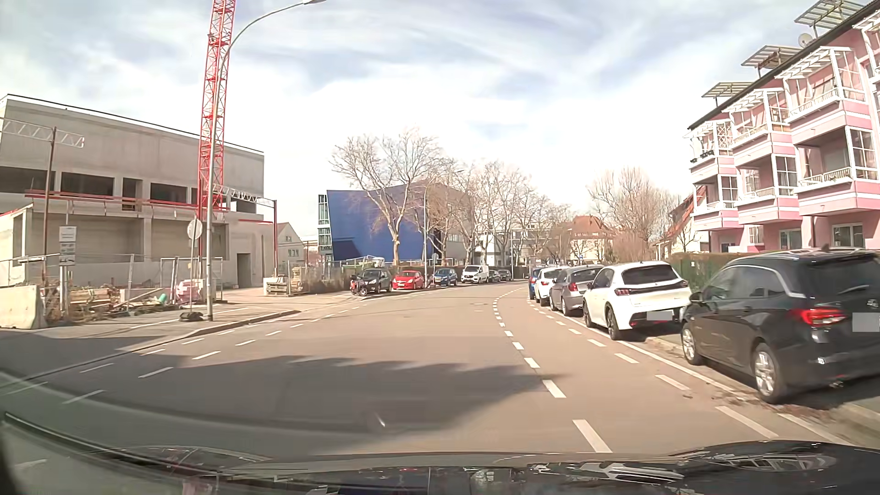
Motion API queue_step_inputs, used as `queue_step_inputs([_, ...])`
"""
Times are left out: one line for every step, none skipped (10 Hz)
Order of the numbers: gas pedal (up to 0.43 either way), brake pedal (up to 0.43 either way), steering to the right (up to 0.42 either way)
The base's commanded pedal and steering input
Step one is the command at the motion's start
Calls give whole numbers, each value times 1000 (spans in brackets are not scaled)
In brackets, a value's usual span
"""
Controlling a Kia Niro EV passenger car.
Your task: Follow the waypoints while adhering to traffic rules and regulations
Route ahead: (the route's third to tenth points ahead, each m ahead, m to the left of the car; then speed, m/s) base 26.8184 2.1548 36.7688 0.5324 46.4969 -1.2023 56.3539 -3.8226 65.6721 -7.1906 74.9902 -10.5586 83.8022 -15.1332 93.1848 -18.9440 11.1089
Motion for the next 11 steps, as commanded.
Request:
queue_step_inputs([47, 0, 4])
queue_step_inputs([47, 0, 5])
queue_step_inputs([47, 0, 6])
queue_step_inputs([47, 0, 6])
queue_step_inputs([47, 0, 7])
queue_step_inputs([47, 0, 8])
queue_step_inputs([47, 0, 9])
queue_step_inputs([47, 0, 11])
queue_step_inputs([47, 0, 13])
queue_step_inputs([47, 0, 14])
queue_step_inputs([47, 0, 15])
